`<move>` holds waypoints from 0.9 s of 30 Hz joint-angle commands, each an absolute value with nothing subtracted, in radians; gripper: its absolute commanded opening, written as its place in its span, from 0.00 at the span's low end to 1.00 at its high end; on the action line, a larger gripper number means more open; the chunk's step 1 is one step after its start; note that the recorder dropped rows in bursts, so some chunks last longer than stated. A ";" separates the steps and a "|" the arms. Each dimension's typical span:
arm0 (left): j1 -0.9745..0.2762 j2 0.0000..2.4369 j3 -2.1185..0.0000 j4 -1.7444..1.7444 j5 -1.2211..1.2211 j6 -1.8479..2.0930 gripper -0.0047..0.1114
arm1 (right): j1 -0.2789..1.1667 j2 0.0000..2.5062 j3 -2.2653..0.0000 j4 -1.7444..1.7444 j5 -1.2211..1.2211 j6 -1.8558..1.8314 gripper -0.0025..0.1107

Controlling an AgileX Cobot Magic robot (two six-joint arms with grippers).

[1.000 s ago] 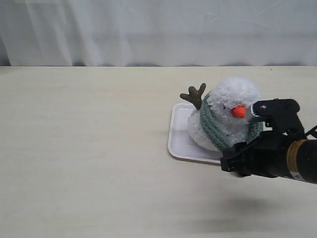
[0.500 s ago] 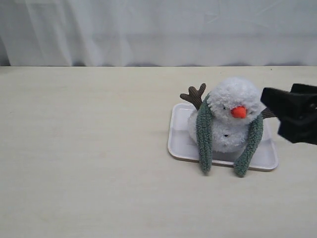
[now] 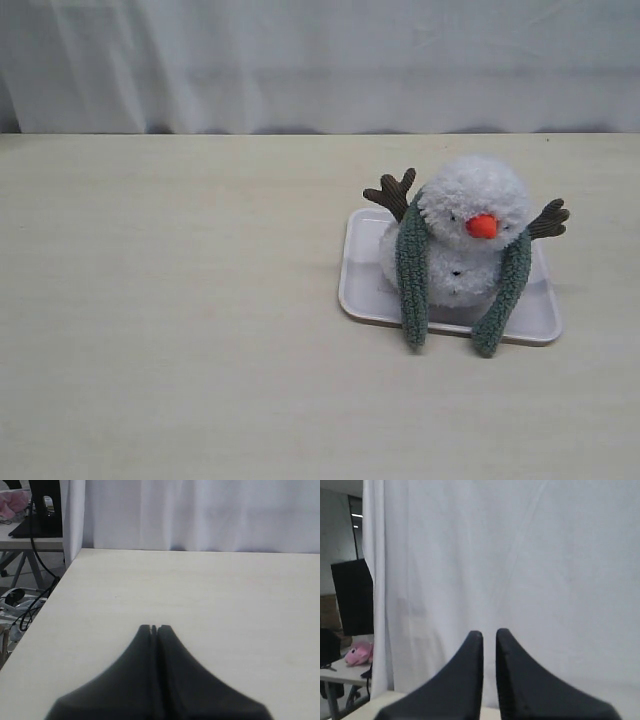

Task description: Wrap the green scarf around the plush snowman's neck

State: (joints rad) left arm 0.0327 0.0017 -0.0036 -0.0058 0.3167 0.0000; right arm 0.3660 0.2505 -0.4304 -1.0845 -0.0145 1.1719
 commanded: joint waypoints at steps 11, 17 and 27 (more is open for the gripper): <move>0.034 0.000 0.000 -0.009 0.307 0.000 0.04 | 0.363 0.000 -0.433 -1.089 0.119 1.083 0.08; 0.034 0.000 0.000 -0.009 0.307 0.000 0.04 | 0.363 0.000 -0.436 -1.089 0.134 1.090 0.08; 0.034 0.000 0.000 -0.009 0.307 0.000 0.04 | 0.363 0.000 -0.437 -1.089 0.134 1.090 0.08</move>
